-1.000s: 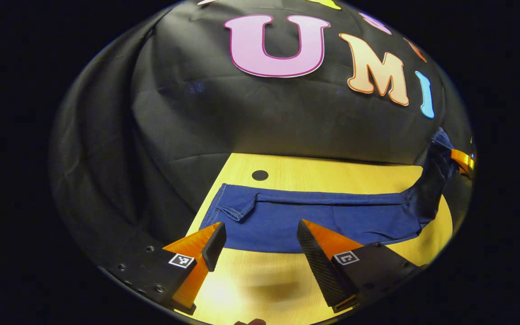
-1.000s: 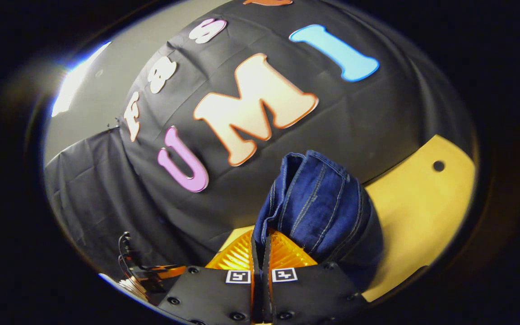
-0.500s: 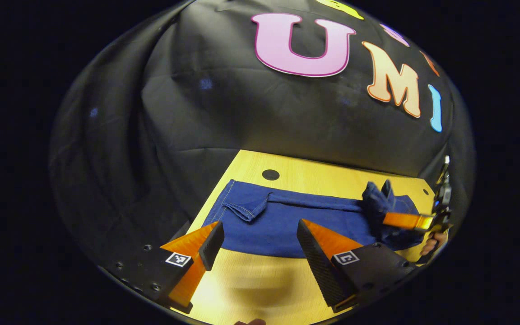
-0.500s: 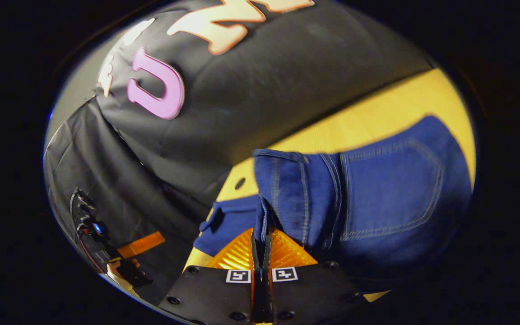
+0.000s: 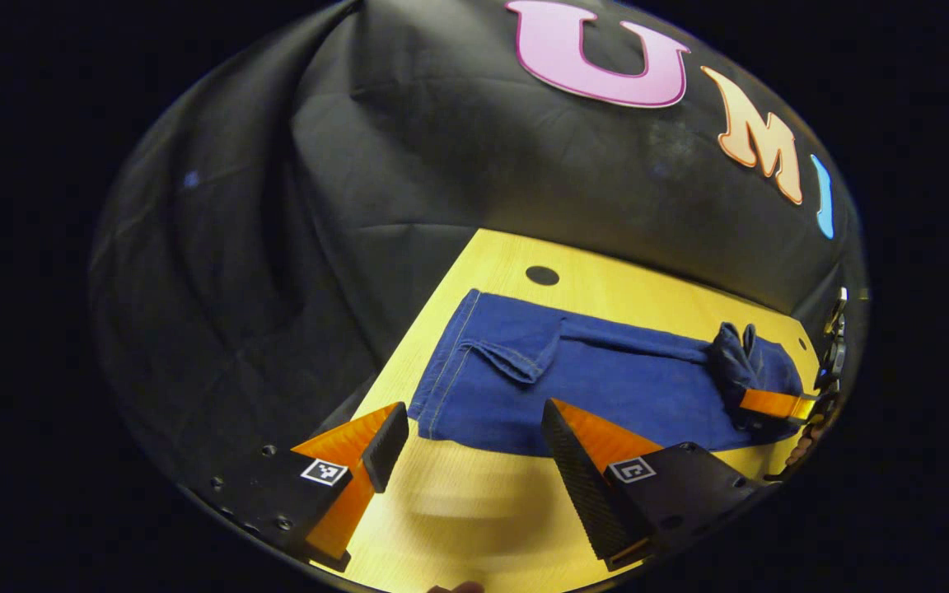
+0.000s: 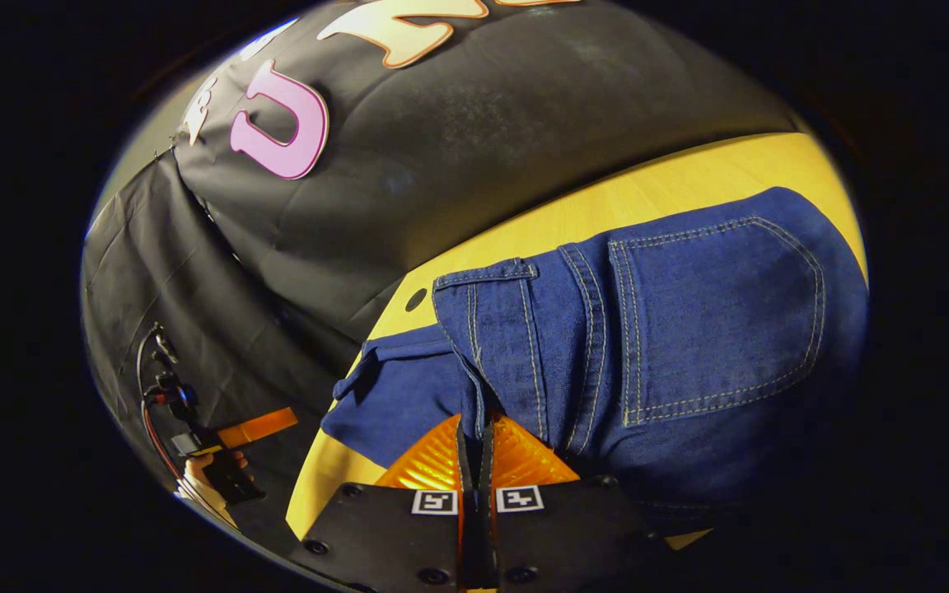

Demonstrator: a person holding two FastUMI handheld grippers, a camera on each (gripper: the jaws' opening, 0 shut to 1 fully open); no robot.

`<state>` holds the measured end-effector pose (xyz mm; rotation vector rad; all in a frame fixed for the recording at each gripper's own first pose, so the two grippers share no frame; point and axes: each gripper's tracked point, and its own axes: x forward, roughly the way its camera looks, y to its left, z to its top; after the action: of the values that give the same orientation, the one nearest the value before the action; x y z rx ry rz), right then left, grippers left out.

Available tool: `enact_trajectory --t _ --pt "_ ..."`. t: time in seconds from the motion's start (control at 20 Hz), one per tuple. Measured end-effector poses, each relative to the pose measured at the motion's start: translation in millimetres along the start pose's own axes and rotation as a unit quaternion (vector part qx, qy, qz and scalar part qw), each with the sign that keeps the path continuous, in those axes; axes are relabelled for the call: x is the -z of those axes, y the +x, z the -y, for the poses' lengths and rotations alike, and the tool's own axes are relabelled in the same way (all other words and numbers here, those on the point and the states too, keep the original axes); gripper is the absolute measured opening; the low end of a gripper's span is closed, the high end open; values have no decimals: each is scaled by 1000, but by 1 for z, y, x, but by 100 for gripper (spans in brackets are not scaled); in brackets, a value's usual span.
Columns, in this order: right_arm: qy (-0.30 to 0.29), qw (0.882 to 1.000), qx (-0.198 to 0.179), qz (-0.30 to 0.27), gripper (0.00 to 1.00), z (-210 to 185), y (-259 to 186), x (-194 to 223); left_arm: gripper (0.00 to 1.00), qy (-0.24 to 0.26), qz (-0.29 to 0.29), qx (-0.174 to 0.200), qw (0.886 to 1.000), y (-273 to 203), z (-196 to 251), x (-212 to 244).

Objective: Grasp the waist and the cuffs of the jeans and fold them to make the two legs overlap; first hold the waist and fold one-third of the jeans toward the cuffs, then hold the cuffs and fold the remaining one-third in the same direction to finish folding.

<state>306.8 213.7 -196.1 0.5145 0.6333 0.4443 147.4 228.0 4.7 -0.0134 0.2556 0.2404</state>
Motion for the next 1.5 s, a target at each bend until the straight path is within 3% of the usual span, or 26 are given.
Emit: enact_trajectory --t 0.2,0.3,0.35,0.5,0.6,0.7,0.95,1.1,1.15,1.25,1.4,1.5 --pt "-20 1000 7 -3 2 -2 1 -4 96 0 -15 3 1000 26 -3 11" --pt "-15 1000 -7 6 11 -10 0 -7 99 17 -24 5 1000 36 -2 17" --pt "-13 1000 -10 7 23 -10 -5 -8 99 20 -26 6 999 41 1 18" --pt "31 998 -52 23 100 -35 -24 -25 95 26 -31 8 999 57 0 20" --pt "48 996 -52 60 94 -33 -46 -50 94 29 -39 4 999 64 -4 26" --pt "62 992 -46 97 98 -29 -71 -76 95 25 -36 4 999 65 -5 27" --pt "76 985 17 153 98 21 -113 -113 91 17 -36 -3 999 65 -5 27" --pt "87 978 42 183 98 41 -140 -129 67 13 -34 -1 999 65 0 26" --pt "87 977 48 190 98 46 -149 -130 65 7 -33 5 999 65 6 27" --pt "85 974 61 201 98 50 -163 -133 38 -6 -29 17 999 66 16 28" --pt "97 971 64 210 98 50 -177 -134 7 -16 -27 25 999 66 18 26" --pt "98 970 70 213 98 50 -187 -133 0 -22 -33 32 999 64 20 25"
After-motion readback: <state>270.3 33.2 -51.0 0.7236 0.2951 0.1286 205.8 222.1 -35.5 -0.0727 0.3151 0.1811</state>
